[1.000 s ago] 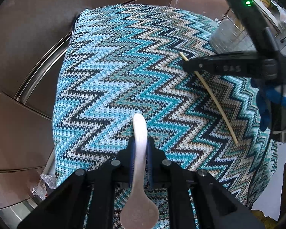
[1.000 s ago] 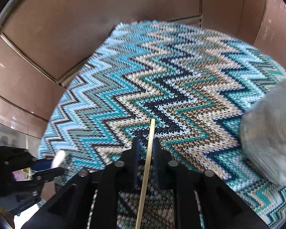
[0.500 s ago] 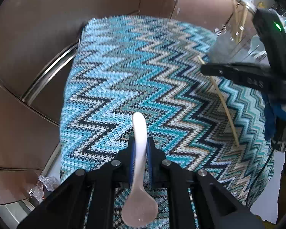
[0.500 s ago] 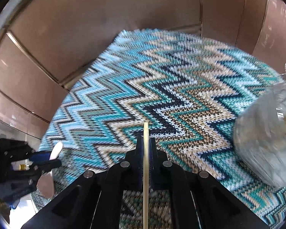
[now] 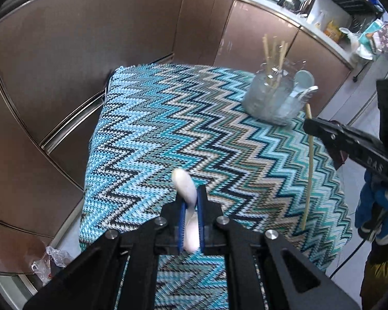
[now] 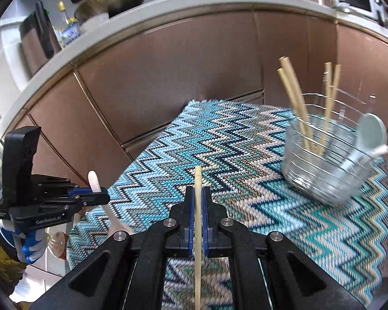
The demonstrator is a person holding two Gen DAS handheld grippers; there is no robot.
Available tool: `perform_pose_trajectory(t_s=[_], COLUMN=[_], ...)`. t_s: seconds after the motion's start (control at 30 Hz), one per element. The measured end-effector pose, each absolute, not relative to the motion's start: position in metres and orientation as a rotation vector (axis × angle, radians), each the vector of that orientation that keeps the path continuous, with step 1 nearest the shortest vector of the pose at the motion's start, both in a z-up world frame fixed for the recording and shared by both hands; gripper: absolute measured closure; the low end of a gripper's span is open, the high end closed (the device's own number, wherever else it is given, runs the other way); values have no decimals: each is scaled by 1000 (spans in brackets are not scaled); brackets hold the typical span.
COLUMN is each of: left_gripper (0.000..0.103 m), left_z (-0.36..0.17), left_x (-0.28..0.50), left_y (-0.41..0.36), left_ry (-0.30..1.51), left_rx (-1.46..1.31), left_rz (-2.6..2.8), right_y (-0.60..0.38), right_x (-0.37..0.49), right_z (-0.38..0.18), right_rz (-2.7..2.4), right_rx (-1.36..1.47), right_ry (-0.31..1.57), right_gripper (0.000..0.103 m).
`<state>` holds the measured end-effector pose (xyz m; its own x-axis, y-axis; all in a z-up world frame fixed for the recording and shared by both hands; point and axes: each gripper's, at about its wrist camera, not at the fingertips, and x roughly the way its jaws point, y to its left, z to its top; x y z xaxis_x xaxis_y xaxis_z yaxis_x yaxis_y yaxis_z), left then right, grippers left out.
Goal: Organize utensils
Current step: 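Carry the spoon and chopstick up and over the utensil holder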
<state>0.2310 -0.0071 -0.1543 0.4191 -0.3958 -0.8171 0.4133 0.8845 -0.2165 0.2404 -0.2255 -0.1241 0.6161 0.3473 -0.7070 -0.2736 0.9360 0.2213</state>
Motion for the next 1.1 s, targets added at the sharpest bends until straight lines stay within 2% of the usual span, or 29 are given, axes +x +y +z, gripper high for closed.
perform_pose_trajectory(t_s=[0.33, 0.53, 0.77, 0.97, 1.1], left_gripper=[96, 96, 96, 96, 96], left_z=[-124, -103, -64, -14, 7], left_x=[197, 198, 226, 267, 300], left_y=[-21, -40, -73, -110, -143], left_ry=[954, 964, 948, 860, 809], left_rx=[8, -17, -47, -45, -25], left_rz=[-554, -619, -677, -699, -690], right_y=[-251, -275, -294, -311, -319], right_x=[157, 149, 172, 209, 241], right_z=[-88, -62, -9, 37, 49], right_rz=[294, 249, 221, 207, 193], right_rx=[115, 137, 144, 146, 143], right_ry=[723, 662, 534, 368, 283], right_gripper=[98, 98, 98, 98, 98])
